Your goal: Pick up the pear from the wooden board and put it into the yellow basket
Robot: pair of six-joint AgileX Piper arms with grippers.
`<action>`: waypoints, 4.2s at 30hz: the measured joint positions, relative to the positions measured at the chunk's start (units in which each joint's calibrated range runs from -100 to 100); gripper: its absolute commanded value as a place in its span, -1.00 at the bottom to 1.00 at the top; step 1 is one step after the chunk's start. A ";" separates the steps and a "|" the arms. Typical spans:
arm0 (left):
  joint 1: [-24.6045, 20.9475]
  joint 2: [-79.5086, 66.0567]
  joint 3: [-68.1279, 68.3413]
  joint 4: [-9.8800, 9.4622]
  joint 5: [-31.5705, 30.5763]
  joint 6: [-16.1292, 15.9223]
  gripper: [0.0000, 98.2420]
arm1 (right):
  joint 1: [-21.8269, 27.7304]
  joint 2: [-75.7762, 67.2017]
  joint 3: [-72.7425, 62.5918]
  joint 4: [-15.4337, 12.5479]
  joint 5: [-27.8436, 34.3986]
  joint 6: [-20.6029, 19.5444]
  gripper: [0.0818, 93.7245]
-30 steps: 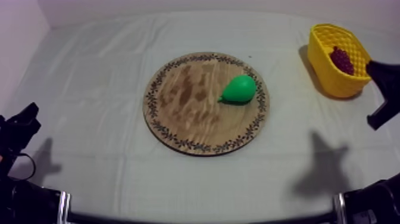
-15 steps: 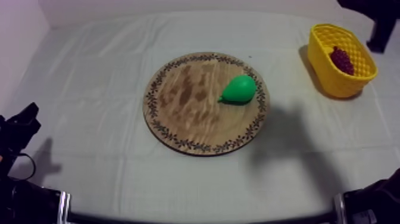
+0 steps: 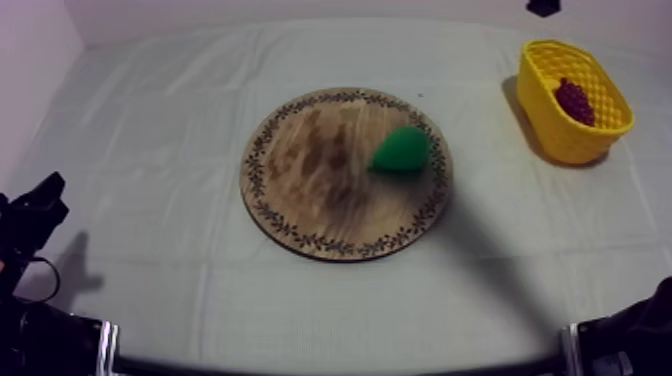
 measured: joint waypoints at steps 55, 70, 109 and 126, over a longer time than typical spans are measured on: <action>0.00 0.00 0.00 0.00 0.00 0.00 -1.00 | -5.22 27.79 -0.30 6.00 9.06 -4.15 0.58; 0.00 0.00 0.00 0.00 0.00 0.00 -1.00 | -4.80 35.81 4.21 6.31 0.21 -4.62 0.56; 0.00 0.00 0.00 0.00 0.00 0.00 -1.00 | -2.54 43.69 -1.15 7.19 -3.66 -5.55 -0.21; 0.00 0.00 0.00 0.00 0.00 0.00 -1.00 | 7.45 22.95 -6.38 9.49 -6.82 -13.61 -0.19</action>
